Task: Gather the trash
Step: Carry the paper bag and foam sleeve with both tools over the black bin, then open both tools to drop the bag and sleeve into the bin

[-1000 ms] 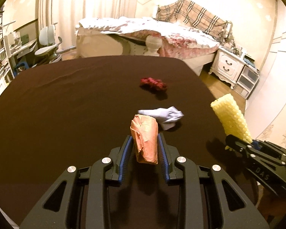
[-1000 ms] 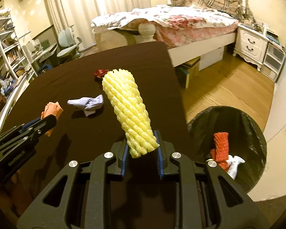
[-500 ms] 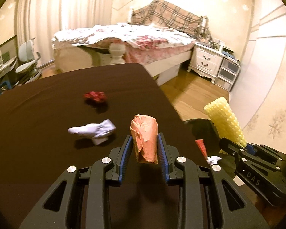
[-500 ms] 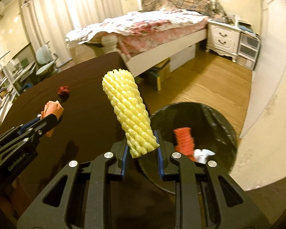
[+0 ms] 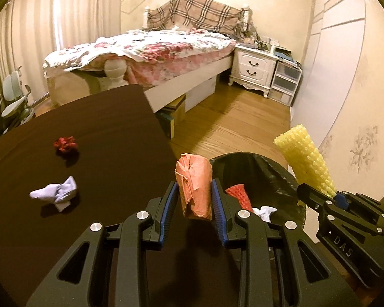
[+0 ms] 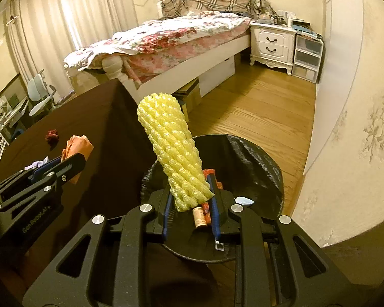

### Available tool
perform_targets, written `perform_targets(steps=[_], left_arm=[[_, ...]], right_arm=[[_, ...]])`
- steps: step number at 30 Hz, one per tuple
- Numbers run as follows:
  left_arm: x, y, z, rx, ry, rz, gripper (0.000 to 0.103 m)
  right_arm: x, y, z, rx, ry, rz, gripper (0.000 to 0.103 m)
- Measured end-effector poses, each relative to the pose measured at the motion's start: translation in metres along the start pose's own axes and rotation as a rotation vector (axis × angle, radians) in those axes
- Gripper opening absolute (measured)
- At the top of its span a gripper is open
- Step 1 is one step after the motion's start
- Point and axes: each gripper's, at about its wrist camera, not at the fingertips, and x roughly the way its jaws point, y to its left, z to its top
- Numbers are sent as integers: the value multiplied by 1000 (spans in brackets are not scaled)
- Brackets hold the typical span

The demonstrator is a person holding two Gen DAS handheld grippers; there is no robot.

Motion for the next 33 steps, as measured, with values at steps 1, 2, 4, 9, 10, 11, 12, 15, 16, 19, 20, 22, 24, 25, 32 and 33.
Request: perform_targets(steps=[1,2,4,9,10,11,12,15,16,19,20,22,24,25,32,33], left_arm=[[1,-2,1,4,1,-2,30],[2,-4,1,7,2,-5,30],[5,-7,3,16,3,-8,30],[12,-17,6,37,8,-15,30],[13,-19,7,42,9,-16,30],[14,-21,8,46,9,-17,30],[16,-23,8,51,10,-19,30],[22,-29,9,70,15,-20,30],[23,-31,9,72,17,-20,30],[29,-33,12,78,26,-20,32],[31,-33,12,80,31,-21,33],[34,-35,13,83,44,-14,41],[35,-35,12,84,50,-4,55],[34,-34,11,82,47,-1,62],[28,-34,9,85,31,25,72],[26,-34,8,87,29,31,72]], right_arm=[[2,-1,2,6,1,-3,23],[3,-2,3,9,1,-6,23],[4,-3,4,14,0,-10,23],[7,-14,3,27,1,-19,23],[8,-15,4,28,2,-21,23],[10,-16,5,30,3,-23,23],[11,-18,5,33,3,-26,23],[15,-25,6,41,9,-26,24],[17,-27,7,45,10,-29,24],[20,-33,5,55,13,-37,28],[22,-34,4,58,20,-35,34],[25,-36,1,63,30,-38,40],[28,-42,0,74,28,-54,44],[28,-46,-1,83,31,-57,45],[22,-47,3,99,27,-74,53],[21,-46,3,98,25,-74,55]])
